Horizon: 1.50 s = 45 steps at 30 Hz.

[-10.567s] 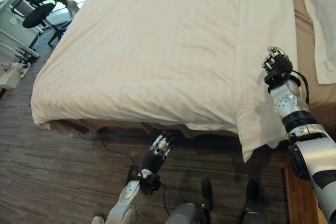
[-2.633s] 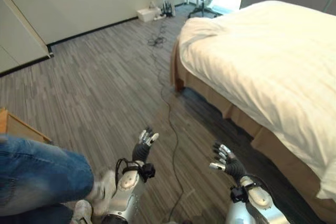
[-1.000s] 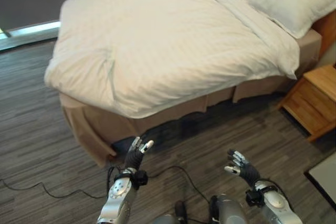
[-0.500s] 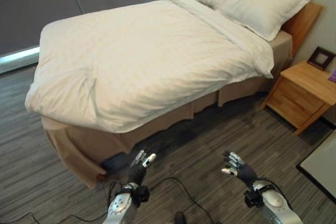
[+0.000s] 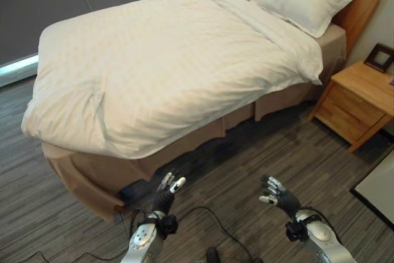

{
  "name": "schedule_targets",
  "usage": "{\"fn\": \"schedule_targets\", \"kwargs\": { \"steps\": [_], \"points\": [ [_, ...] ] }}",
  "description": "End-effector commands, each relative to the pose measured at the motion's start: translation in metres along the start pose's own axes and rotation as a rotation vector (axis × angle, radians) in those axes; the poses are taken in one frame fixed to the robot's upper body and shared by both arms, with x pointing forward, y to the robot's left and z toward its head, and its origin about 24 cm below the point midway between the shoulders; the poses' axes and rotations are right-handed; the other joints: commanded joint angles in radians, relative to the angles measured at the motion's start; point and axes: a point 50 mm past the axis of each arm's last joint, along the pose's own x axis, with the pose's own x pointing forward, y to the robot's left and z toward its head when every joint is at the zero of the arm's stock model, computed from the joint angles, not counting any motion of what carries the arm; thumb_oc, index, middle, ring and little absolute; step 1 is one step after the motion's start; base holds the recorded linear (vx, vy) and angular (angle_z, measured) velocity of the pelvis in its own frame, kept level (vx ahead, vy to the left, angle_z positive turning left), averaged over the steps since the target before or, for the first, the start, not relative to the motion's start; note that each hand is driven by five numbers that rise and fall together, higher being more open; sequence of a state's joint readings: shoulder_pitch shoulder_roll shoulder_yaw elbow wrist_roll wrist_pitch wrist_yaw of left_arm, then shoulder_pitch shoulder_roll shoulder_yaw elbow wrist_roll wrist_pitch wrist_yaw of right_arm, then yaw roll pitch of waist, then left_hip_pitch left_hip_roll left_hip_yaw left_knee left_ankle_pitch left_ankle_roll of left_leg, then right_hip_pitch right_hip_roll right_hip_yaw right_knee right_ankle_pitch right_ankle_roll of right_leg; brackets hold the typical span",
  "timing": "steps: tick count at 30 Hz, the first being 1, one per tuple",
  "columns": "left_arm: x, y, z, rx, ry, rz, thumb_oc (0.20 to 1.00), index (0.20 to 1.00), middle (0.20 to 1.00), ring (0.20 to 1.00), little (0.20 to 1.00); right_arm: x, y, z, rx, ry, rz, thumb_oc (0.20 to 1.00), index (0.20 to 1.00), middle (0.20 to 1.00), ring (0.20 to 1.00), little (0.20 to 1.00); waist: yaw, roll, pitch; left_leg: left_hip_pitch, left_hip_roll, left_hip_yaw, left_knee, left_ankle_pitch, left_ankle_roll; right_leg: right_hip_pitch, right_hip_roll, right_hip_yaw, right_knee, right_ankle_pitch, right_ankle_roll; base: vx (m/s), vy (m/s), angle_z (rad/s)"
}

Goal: Making the bed.

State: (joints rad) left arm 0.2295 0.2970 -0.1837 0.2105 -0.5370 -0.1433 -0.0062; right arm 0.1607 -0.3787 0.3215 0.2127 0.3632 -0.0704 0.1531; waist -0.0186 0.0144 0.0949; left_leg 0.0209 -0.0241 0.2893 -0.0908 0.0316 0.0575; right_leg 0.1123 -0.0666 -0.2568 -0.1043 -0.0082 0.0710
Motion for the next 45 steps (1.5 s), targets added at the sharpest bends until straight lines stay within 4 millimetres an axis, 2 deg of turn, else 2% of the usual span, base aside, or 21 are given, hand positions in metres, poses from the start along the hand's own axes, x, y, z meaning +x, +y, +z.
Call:
{"fn": "schedule_targets", "kwargs": {
  "steps": [1,2,3,9,13,15,19,20,21,24,26,28,29,30,32,33,35,37,39,41,45],
  "points": [
    [0.012,-0.008,0.019,-0.001,-0.092,-0.034,1.0,1.0,1.0,1.0,1.0,0.009,-0.002,0.023,-0.026,-0.105,0.001,1.0,1.0,1.0,1.0,1.0,0.017,-0.021,-0.01,0.079,0.053,-0.129,0.011,-0.025,-0.085,-0.031,-0.02,0.002,0.066,0.008,0.041,0.0,0.0,0.0],
    [0.013,-0.008,0.019,-0.003,-0.091,-0.029,1.0,1.0,1.0,1.0,1.0,0.009,-0.003,0.022,-0.028,-0.104,-0.006,1.0,1.0,1.0,1.0,1.0,0.018,-0.022,-0.01,0.079,0.053,-0.129,0.01,-0.024,-0.086,-0.031,-0.02,0.002,0.066,0.009,0.041,0.0,0.0,0.0],
    [0.009,0.009,0.015,-0.004,-0.08,0.045,1.0,1.0,1.0,1.0,1.0,0.008,-0.037,0.032,0.258,-0.199,-0.229,1.0,1.0,1.0,1.0,1.0,-0.001,-0.034,-0.003,0.066,0.071,-0.202,0.038,-0.053,-0.087,-0.112,-0.034,0.084,0.131,0.031,0.045,0.0,0.0,0.0],
    [0.011,-0.005,0.014,-0.024,-0.061,-0.023,1.0,1.0,1.0,1.0,1.0,0.009,-0.031,0.023,0.241,-0.152,-0.218,1.0,1.0,1.0,1.0,1.0,-0.003,-0.044,-0.012,0.069,0.069,-0.21,0.051,-0.056,-0.089,-0.076,-0.032,0.093,0.093,0.033,0.037,0.0,-0.017,-0.01],
    [0.019,-0.005,0.024,0.011,-0.096,-0.021,1.0,1.0,1.0,1.0,1.0,0.007,-0.034,0.022,0.159,-0.121,-0.194,1.0,1.0,1.0,1.0,1.0,-0.006,-0.058,0.051,-0.068,0.055,-0.23,0.28,-0.039,-0.144,-0.083,-0.066,0.049,0.101,0.034,0.025,-0.15,-0.018,0.3],
    [0.023,-0.006,0.031,0.008,-0.127,-0.022,1.0,1.0,1.0,1.0,1.0,0.011,-0.036,0.026,0.107,-0.114,-0.19,1.0,1.0,1.0,1.0,1.0,-0.002,-0.06,0.074,-0.133,0.088,-0.266,0.349,-0.013,-0.186,-0.114,-0.099,0.051,0.113,0.041,0.029,-0.13,0.099,0.1],
    [0.021,-0.01,0.029,-0.05,-0.129,-0.021,1.0,1.0,1.0,1.0,1.0,0.012,-0.033,0.03,0.194,-0.147,-0.183,1.0,1.0,1.0,1.0,1.0,-0.006,-0.055,0.059,-0.045,0.289,-0.27,0.27,0.054,-0.192,-0.129,-0.186,0.081,0.137,0.042,0.077,0.06,0.306,-0.2],
    [0.022,-0.012,0.028,-0.05,-0.126,-0.023,1.0,1.0,1.0,1.0,1.0,0.009,-0.034,0.026,0.189,-0.137,-0.184,1.0,1.0,1.0,1.0,1.0,-0.021,-0.024,0.044,-0.005,0.401,-0.294,0.185,0.17,-0.228,-0.16,-0.243,0.106,0.177,0.039,0.115,0.07,0.839,-0.23],
    [0.023,-0.015,0.031,-0.053,-0.135,-0.031,1.0,1.0,1.0,1.0,1.0,0.006,-0.035,0.022,0.198,-0.124,-0.196,1.0,1.0,1.0,1.0,1.0,-0.027,-0.001,0.038,0.009,0.447,-0.359,0.136,0.247,-0.264,-0.191,-0.284,0.14,0.211,0.036,0.146,0.07,0.902,-0.14],
    [0.027,-0.015,0.039,-0.041,-0.165,-0.04,1.0,1.0,1.0,1.0,1.0,0.002,-0.041,0.012,0.262,-0.102,-0.232,1.0,1.0,1.0,1.0,1.0,-0.037,0.012,0.021,0.022,0.491,-0.44,0.133,0.218,-0.319,-0.217,-0.39,0.202,0.214,0.097,0.191,0.04,0.75,0.2],
    [0.027,-0.015,0.04,-0.04,-0.167,-0.042,1.0,1.0,1.0,1.0,1.0,0.001,-0.041,0.01,0.275,-0.091,-0.244,1.0,1.0,1.0,1.0,1.0,-0.035,0.009,0.018,0.019,0.474,-0.449,0.159,0.161,-0.319,-0.215,-0.407,0.209,0.201,0.138,0.191,0.03,0.373,0.23],
    [0.026,-0.009,0.034,-0.024,-0.13,-0.043,1.0,1.0,1.0,1.0,1.0,-0.005,-0.041,0.0,0.311,-0.072,-0.275,1.0,1.0,1.0,1.0,1.0,-0.045,-0.001,0.008,0.024,0.449,-0.393,0.132,-0.024,-0.319,-0.198,-0.448,0.206,0.176,0.241,0.191,0.06,0.518,0.12],
    [0.024,-0.006,0.031,-0.004,-0.111,-0.041,1.0,1.0,1.0,1.0,1.0,-0.008,-0.038,-0.004,0.331,-0.069,-0.294,1.0,1.0,1.0,1.0,1.0,-0.046,-0.018,0.008,0.05,0.428,-0.358,0.102,-0.063,-0.306,-0.207,-0.463,0.222,0.165,0.347,0.191,0.0,0.701,0.1],
    [0.019,0.006,0.03,0.047,-0.094,-0.014,1.0,1.0,1.0,1.0,1.0,-0.005,-0.03,-0.003,0.406,-0.101,-0.309,1.0,1.0,1.0,1.0,1.0,-0.051,-0.032,0.024,0.077,0.366,-0.307,0.076,-0.088,-0.261,-0.242,-0.48,0.209,0.125,0.527,0.191,-0.05,0.748,-0.07],
    [0.015,0.015,0.031,0.066,-0.089,0.01,1.0,1.0,1.0,1.0,1.0,-0.002,-0.024,-0.002,0.46,-0.121,-0.292,1.0,1.0,1.0,1.0,1.0,-0.047,-0.028,0.034,0.086,0.347,-0.279,0.074,-0.081,-0.244,-0.287,-0.48,0.182,0.158,0.532,0.191,-0.13,0.607,-0.53],
    [0.012,0.029,0.036,0.112,-0.094,0.038,1.0,1.0,1.0,1.0,1.0,0.0,-0.008,-0.007,0.601,-0.13,-0.229,1.0,1.0,1.0,1.0,1.0,-0.07,0.003,0.055,0.062,0.306,-0.277,0.072,-0.053,-0.2,-0.281,-0.402,0.284,0.247,0.516,0.191,-0.15,0.477,-0.92],
    [0.013,0.034,0.039,0.129,-0.1,0.042,1.0,1.0,1.0,1.0,1.0,-0.002,-0.005,-0.011,0.593,-0.108,-0.203,1.0,1.0,1.0,1.0,1.0,-0.072,0.008,0.061,0.057,0.289,-0.273,0.068,-0.047,-0.181,-0.279,-0.364,0.337,0.319,0.468,0.191,-0.14,0.543,-0.21],
    [0.01,0.041,0.039,0.154,-0.094,0.067,1.0,1.0,1.0,1.0,1.0,-0.006,-0.007,-0.011,0.528,-0.093,-0.173,1.0,1.0,1.0,1.0,1.0,-0.058,0.02,0.066,0.049,0.243,-0.262,0.058,-0.038,-0.128,-0.281,-0.317,0.284,0.479,0.396,0.162,-0.18,0.733,0.43],
    [0.009,0.045,0.034,0.138,-0.084,0.116,1.0,1.0,1.0,1.0,1.0,-0.01,-0.017,-0.015,0.44,-0.061,-0.198,1.0,1.0,1.0,1.0,1.0,-0.069,0.039,0.071,0.079,0.17,-0.241,0.03,-0.029,-0.08,-0.35,-0.181,0.217,0.636,0.223,0.11,-0.12,0.75,-0.12],
    [0.009,0.035,0.031,0.103,-0.094,0.087,1.0,1.0,1.0,1.0,1.0,-0.011,-0.026,-0.012,0.424,-0.079,-0.225,1.0,1.0,1.0,1.0,1.0,-0.071,0.026,0.066,0.092,0.114,-0.229,0.026,-0.034,-0.067,-0.344,-0.11,0.118,0.559,0.123,0.074,-0.01,0.351,-0.24],
    [0.009,0.023,0.023,0.071,-0.075,0.04,1.0,1.0,1.0,1.0,1.0,-0.011,-0.029,-0.01,0.401,-0.074,-0.232,1.0,1.0,1.0,1.0,1.0,-0.07,-0.002,0.052,0.085,0.08,-0.229,0.036,-0.05,-0.067,-0.249,-0.06,0.111,0.323,0.074,0.06,0.01,0.048,-0.19]
  ]
}}
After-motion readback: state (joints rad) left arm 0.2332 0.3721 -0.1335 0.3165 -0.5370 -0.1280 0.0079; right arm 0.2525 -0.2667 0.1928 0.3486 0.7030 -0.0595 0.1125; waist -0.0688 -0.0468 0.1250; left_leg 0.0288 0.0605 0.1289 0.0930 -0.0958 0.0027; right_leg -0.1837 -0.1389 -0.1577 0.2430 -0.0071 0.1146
